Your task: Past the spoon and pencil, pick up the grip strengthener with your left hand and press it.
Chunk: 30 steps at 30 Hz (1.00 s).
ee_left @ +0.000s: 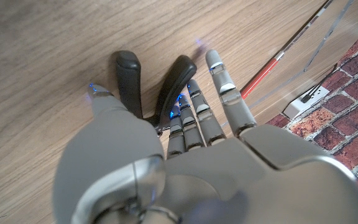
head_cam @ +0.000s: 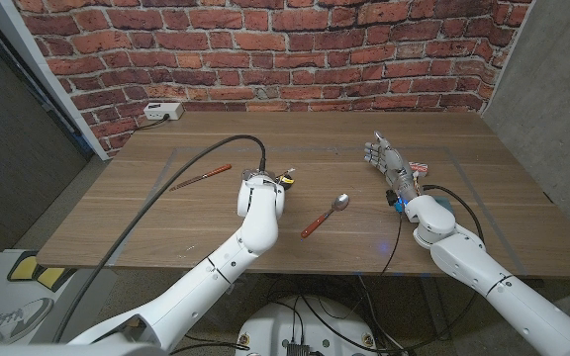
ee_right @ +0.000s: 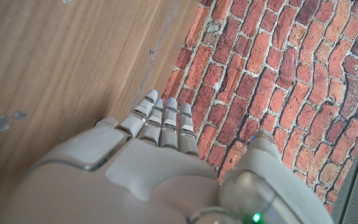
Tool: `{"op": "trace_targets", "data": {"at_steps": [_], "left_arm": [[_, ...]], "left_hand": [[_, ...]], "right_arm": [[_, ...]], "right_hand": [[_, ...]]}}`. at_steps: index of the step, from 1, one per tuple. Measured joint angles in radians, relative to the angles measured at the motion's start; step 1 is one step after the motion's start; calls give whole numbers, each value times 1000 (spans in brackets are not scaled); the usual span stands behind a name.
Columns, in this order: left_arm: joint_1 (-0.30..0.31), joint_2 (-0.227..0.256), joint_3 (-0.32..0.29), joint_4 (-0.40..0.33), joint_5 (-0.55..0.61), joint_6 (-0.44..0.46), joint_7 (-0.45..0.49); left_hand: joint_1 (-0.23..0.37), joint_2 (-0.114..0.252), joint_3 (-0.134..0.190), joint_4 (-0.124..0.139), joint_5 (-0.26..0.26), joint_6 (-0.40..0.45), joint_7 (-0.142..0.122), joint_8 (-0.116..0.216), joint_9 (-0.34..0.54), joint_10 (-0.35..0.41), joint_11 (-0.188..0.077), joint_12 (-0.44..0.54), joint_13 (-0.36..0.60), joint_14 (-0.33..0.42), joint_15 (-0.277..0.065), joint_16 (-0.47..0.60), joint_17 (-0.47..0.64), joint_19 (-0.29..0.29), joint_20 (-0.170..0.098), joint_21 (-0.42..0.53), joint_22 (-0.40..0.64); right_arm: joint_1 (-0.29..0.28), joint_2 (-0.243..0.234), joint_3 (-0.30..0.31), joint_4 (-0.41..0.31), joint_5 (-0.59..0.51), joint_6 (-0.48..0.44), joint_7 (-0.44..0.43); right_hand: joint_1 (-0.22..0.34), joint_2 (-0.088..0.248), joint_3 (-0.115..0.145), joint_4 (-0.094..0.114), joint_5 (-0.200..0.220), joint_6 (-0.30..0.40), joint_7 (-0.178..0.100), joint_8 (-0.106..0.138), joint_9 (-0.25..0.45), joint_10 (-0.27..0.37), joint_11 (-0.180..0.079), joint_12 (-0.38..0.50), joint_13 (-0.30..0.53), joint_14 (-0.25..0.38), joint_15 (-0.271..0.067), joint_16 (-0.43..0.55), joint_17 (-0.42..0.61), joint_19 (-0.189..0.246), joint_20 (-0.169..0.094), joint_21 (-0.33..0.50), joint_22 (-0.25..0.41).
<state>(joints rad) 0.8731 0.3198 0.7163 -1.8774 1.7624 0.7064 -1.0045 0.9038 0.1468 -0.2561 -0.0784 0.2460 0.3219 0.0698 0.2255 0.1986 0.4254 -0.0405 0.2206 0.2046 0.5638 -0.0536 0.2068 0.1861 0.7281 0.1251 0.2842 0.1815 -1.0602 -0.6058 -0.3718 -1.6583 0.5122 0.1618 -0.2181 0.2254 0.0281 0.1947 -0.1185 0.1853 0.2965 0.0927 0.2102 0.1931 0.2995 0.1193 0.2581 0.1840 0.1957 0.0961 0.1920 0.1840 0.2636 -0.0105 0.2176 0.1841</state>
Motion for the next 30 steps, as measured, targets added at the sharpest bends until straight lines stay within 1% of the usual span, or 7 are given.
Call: {"op": "trace_targets", "data": {"at_steps": [8, 11, 14, 17, 23, 25, 30], "left_arm": [[-22, 3, 13, 21, -15, -3, 0], [-29, 7, 20, 28, -29, -4, 1], [-36, 7, 25, 32, -37, -5, 3], [-40, 7, 29, 36, -52, -2, 9], [-49, 9, 39, 44, -80, 15, 20], [-51, 11, 42, 46, -92, 21, 24], [-55, 17, 48, 50, -118, 39, 33]], "left_hand": [[10, 10, 5, 4, -4, 0, 0, 0, 0, -2, -2, 0, 0, 0, 0, 0, 0, 0, 0, -3, 0], [34, 32, 25, -8, 2, -6, 6, -4, 0, -6, 2, -8, 2, 0, 0, -4, 2, 0, 0, -7, 1], [63, 27, 39, -16, 8, -11, 11, -5, 0, -8, 5, -8, 3, 0, 0, -4, 3, -4, -4, -11, 3], [90, 37, 61, -23, 8, -12, 12, -8, 4, -8, 5, -8, 3, 0, 0, -4, 3, -3, -8, -15, 3], [127, 39, 71, -13, 8, -5, 21, -8, 4, 1, 14, -8, 3, 0, 0, -4, 5, 1, -26, -14, 3], [135, 42, 73, -11, 8, 2, 27, -8, 4, 12, 17, -8, 3, 13, 1, -2, 7, 11, -36, -14, 3], [162, 22, 80, -4, 8, 63, 16, 11, 4, 61, 2, 3, 7, 68, -6, 10, 7, 45, -84, -12, 0]], "right_arm": [[0, 1, 0, 0, 3, -4, -5], [1, 2, 0, 0, 4, -5, -5], [2, 2, 0, 1, 5, -6, -6], [4, 4, 0, 3, 5, -6, -6], [6, 5, -2, 6, 7, -9, -5], [6, 6, -3, 7, 8, -9, -5], [6, 6, -4, 7, 8, -10, -5]], "right_hand": [[0, 0, 0, 0, 0, 0, 0, 0, 0, 0, 0, 0, 0, 0, 0, 0, 0, 0, 0, 0, 0], [0, 0, 0, 0, 0, 0, 0, 0, 0, 0, 0, 0, 0, 0, 0, 0, 0, 0, 0, 0, 0], [0, 0, 0, 0, 0, 0, 0, 0, 0, 0, 0, -8, 0, 0, 0, 0, 0, 0, 0, 0, 0], [0, 0, 0, 0, 0, 0, 0, 0, 0, 0, 0, -8, 0, 0, 0, 0, 0, 0, 0, -5, 0], [0, 0, 0, 0, 0, 0, 0, 0, 0, 0, 0, -8, 0, 0, 0, 0, 0, 0, 0, -9, 0], [0, 0, 0, 0, 0, 0, 0, 0, 0, 0, 0, -8, 0, 0, 0, 0, 0, 0, 0, -9, 0], [0, 0, 0, 0, 0, 0, 0, 0, 0, 0, 0, -8, 0, 0, 0, 0, 0, 0, 0, -9, 0]]}}
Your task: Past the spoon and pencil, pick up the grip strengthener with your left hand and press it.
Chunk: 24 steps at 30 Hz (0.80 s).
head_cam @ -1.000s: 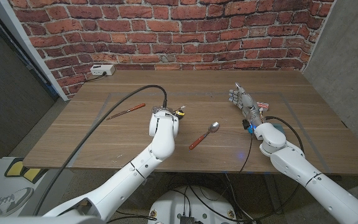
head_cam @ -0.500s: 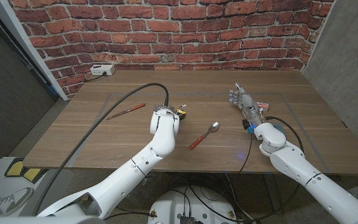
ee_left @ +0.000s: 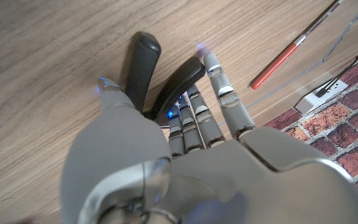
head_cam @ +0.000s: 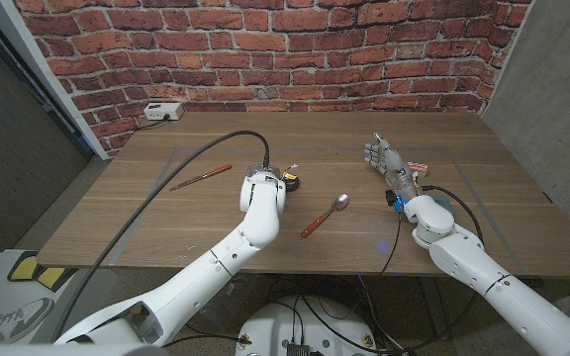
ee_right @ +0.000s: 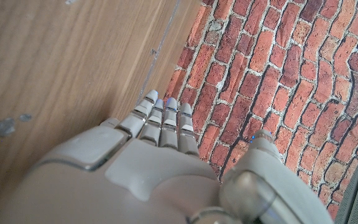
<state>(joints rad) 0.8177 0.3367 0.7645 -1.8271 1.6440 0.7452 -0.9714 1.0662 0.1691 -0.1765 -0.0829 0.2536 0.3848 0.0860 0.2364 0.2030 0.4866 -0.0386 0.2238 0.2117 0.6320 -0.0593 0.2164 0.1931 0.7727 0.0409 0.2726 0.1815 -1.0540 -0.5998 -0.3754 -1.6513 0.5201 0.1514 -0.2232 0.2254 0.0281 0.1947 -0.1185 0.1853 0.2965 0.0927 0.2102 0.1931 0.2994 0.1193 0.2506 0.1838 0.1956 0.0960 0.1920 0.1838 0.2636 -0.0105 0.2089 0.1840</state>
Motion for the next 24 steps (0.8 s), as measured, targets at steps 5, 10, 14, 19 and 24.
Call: {"op": "trace_targets", "data": {"at_steps": [5, 10, 14, 19, 24], "left_arm": [[-5, 8, 9, 3, -27, 16, 8], [-11, 16, 18, 4, -50, 27, 16], [-13, 21, 24, 4, -76, 42, 32], [-15, 29, 31, 4, -104, 59, 57], [-15, 43, 35, -8, -147, 78, 96]], "left_hand": [[12, -12, 0, 0, 0, 20, 2, 1, 4, 21, 3, 6, 0, 16, 1, 3, 0, 13, -13, 2, 0], [26, -26, 1, 2, 0, 57, 0, 9, 4, 50, -1, 9, -1, 47, -4, 7, 0, 33, -33, 9, 0], [45, -45, 1, 2, -1, 90, 0, 19, 4, 81, -5, 15, -1, 79, -8, 9, 0, 62, -46, 17, 0], [90, -90, 58, 59, -18, 145, -2, 30, 9, 117, 2, 16, -1, 136, -19, 19, 0, 110, -73, 32, -1], [110, -111, 115, 116, -24, 184, -9, 34, 8, 135, 11, 27, -1, 167, -18, 26, 0, 139, -77, 46, -2]], "right_arm": [[0, 0, -1, -1, 0, -3, -1], [-1, -1, -1, -6, 1, -6, -2], [-5, -2, -1, -11, 1, -8, -4], [-10, -3, -1, -15, 4, -9, -6], [-14, -4, 2, -18, 8, -9, -7]], "right_hand": [[0, 0, 0, 0, 0, 0, 0, 0, 0, 0, 0, 0, 0, 0, 0, 0, 0, 0, 0, 0, 0], [0, 0, 0, 0, 0, 0, 0, 0, 0, 0, 0, 0, 0, 0, 0, 0, 0, 0, 0, 0, 0], [0, 0, 0, 0, 0, 0, 0, 0, 0, 0, 0, 0, 0, 0, 0, 0, 0, 0, 0, 0, 0], [0, 0, 0, 0, 0, 0, 0, 0, 0, 0, 0, 0, 0, 0, 0, 0, 0, 0, 0, 0, 0], [0, 0, 0, 0, 0, 0, 0, 0, 0, 0, 0, 0, 0, 0, 0, -4, 0, 0, 0, 0, 0]]}}
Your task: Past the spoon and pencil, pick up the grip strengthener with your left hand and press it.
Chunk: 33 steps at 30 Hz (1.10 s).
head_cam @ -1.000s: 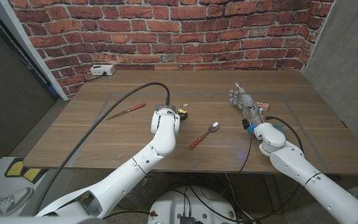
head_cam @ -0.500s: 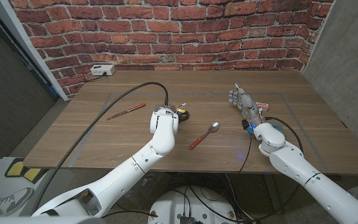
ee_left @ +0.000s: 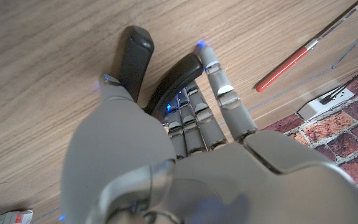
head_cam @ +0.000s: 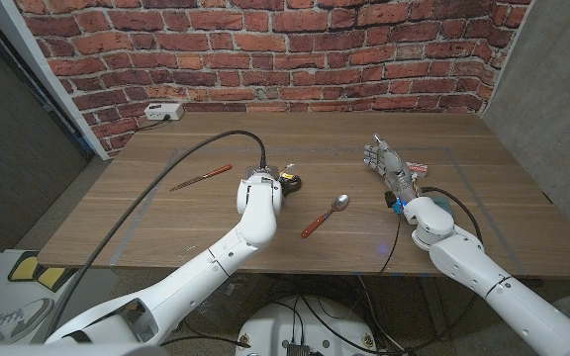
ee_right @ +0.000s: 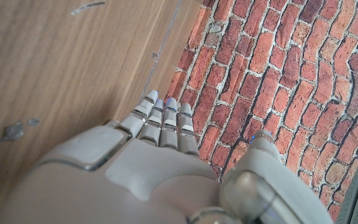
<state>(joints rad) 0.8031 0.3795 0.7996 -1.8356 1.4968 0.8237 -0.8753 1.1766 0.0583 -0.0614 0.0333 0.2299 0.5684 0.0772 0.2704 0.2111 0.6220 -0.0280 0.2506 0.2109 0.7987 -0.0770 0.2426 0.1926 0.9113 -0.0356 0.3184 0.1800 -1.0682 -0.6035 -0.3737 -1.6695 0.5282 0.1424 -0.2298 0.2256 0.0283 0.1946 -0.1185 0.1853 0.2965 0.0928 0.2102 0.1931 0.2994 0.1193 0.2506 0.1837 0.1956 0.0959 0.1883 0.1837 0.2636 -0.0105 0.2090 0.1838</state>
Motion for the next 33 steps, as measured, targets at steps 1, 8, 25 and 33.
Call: {"op": "trace_targets", "data": {"at_steps": [1, 8, 25, 33], "left_arm": [[1, 3, 1, -5, -9, 3, 8], [9, 23, 4, -33, -58, 22, 57], [1, 70, 15, -92, -155, 58, 145], [-11, 88, 26, -107, -181, 72, 168]], "left_hand": [[5, -5, 3, 3, -3, 0, 0, 0, 0, 2, 2, 0, 0, 0, 0, 1, 0, 0, 0, 4, 0], [5, -5, 13, 12, -13, 20, -2, 4, 0, 18, 2, 0, 7, 9, 10, 1, -1, 4, 3, 3, -1], [21, -7, 35, 34, -32, 70, -2, 8, 0, 66, -2, 2, 6, 36, 24, 1, -4, 34, -9, 13, -4], [21, -8, 41, 40, -35, 86, -6, 13, 1, 93, -15, 10, 8, 45, 27, -1, -5, 34, -9, 14, -4]], "right_arm": [[0, 0, 0, 0, 1, 1, 0], [-5, 0, 4, -2, 4, 10, 2], [-17, 0, 9, -10, 6, 27, 5], [-17, 2, 9, -10, 7, 31, 6]], "right_hand": [[4, 4, 0, 0, 0, 0, 0, 0, 0, 0, 0, 0, 0, 0, 0, 0, 0, 0, 0, 0, 0], [4, 4, 0, 0, 0, 0, 0, 0, 0, 0, 0, 0, 0, 4, 4, 0, 0, 0, 0, 0, 0], [4, 4, 0, 0, 0, 0, 0, 0, 0, 0, 0, -8, 0, 4, 4, 0, 0, 0, 0, 0, 0], [4, 4, 0, 0, 0, 0, 0, 0, 0, 0, 0, -8, 0, 4, 4, 0, 0, 0, 0, 0, 0]]}}
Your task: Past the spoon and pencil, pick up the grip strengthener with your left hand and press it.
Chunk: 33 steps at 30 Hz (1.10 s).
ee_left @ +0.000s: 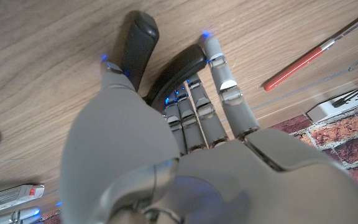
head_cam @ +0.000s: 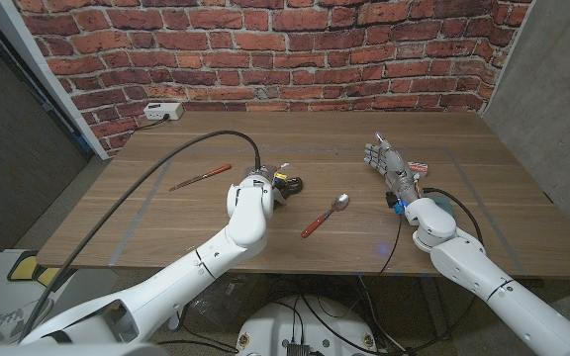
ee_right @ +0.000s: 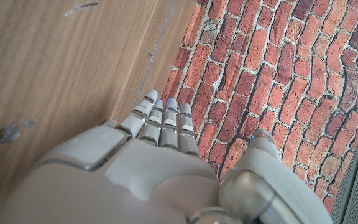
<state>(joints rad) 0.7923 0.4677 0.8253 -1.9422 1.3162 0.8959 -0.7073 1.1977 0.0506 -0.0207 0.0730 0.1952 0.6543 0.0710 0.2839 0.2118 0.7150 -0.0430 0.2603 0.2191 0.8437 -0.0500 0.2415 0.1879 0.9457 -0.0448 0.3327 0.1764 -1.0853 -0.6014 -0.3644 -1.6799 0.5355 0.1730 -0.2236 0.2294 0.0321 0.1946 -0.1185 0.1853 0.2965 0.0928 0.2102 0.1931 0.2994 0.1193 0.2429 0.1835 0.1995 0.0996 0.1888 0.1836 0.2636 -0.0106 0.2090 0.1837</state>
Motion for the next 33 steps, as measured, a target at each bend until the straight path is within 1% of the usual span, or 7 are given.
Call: {"op": "trace_targets", "data": {"at_steps": [5, 10, 21, 28, 29, 31, 33], "left_arm": [[-6, 10, 6, -8, -16, 8, 15], [-7, 23, 7, -24, -39, 15, 46], [12, 50, -22, -79, -108, 23, 152], [47, 62, -72, -115, -236, 5, 302], [65, 68, -98, -128, -268, -6, 336], [72, 69, -109, -133, -313, -24, 385], [97, 76, -143, -146, -369, -51, 444]], "left_hand": [[4, -4, 7, 7, -4, 22, -4, 2, 0, 29, -15, 2, 0, 12, -2, -2, 0, 14, -3, 0, 0], [4, -4, 7, 7, -10, 50, -12, 8, -1, 55, -14, 2, -1, 39, 0, -6, 0, 34, -13, 4, 0], [13, -13, 7, 7, -15, 83, -19, 14, 0, 86, -15, 2, -1, 64, 4, -4, -9, 43, -11, 11, 0], [13, -13, 7, 7, -16, 86, -19, 14, 0, 89, -14, 1, -1, 71, 7, -4, -9, 54, -11, 12, 0], [13, -13, 7, 7, -16, 86, -19, 14, 0, 90, -15, -2, -1, 71, 7, -4, -9, 56, -13, 12, 0], [13, -13, 7, 7, -19, 89, -23, 14, 0, 90, -14, -2, -1, 72, 7, -4, -9, 57, -14, 12, 0], [13, -13, 7, 7, -19, 91, -24, 14, 0, 90, -14, -2, -1, 72, 7, -4, -9, 57, -14, 12, 0]], "right_arm": [[1, 2, 0, 0, 1, 1, 1], [3, 4, 0, 0, 1, 4, 1], [8, 10, -1, 4, -2, 7, -2], [12, 13, -2, 5, -7, 9, -5], [12, 13, -2, 5, -10, 10, -7], [13, 14, -3, 5, -10, 10, -7], [14, 14, -3, 5, -12, 11, -8]], "right_hand": [[0, 0, 0, 0, 0, 0, 0, -1, 0, 0, 0, 0, 0, 0, 0, 0, 0, 0, 0, 0, 0], [0, 0, 0, 0, 0, 0, 0, -7, 0, 0, 0, 0, 0, 0, 0, 0, 0, 0, 0, 0, 0], [0, 0, 0, 0, 0, 0, 0, -7, 0, 4, 4, 0, 0, 0, 0, 0, 0, 0, 0, 0, 0], [0, 0, 0, 0, 0, 0, 0, -7, 0, 4, 4, 0, 0, 0, 0, 0, 0, 0, 0, 0, 0], [0, 0, 0, 0, 0, 0, 0, -7, 0, 4, 4, 0, 0, 0, 0, 0, 0, 0, 0, 0, 0], [0, 0, 0, 0, 0, 0, 0, -7, 0, 4, 4, 0, 0, 0, 0, 0, 0, 0, 0, 0, 0], [0, 0, 0, 0, 0, 0, 0, -7, 0, 4, 4, 0, 0, 0, 0, 0, 0, 0, 0, 0, 0]]}}
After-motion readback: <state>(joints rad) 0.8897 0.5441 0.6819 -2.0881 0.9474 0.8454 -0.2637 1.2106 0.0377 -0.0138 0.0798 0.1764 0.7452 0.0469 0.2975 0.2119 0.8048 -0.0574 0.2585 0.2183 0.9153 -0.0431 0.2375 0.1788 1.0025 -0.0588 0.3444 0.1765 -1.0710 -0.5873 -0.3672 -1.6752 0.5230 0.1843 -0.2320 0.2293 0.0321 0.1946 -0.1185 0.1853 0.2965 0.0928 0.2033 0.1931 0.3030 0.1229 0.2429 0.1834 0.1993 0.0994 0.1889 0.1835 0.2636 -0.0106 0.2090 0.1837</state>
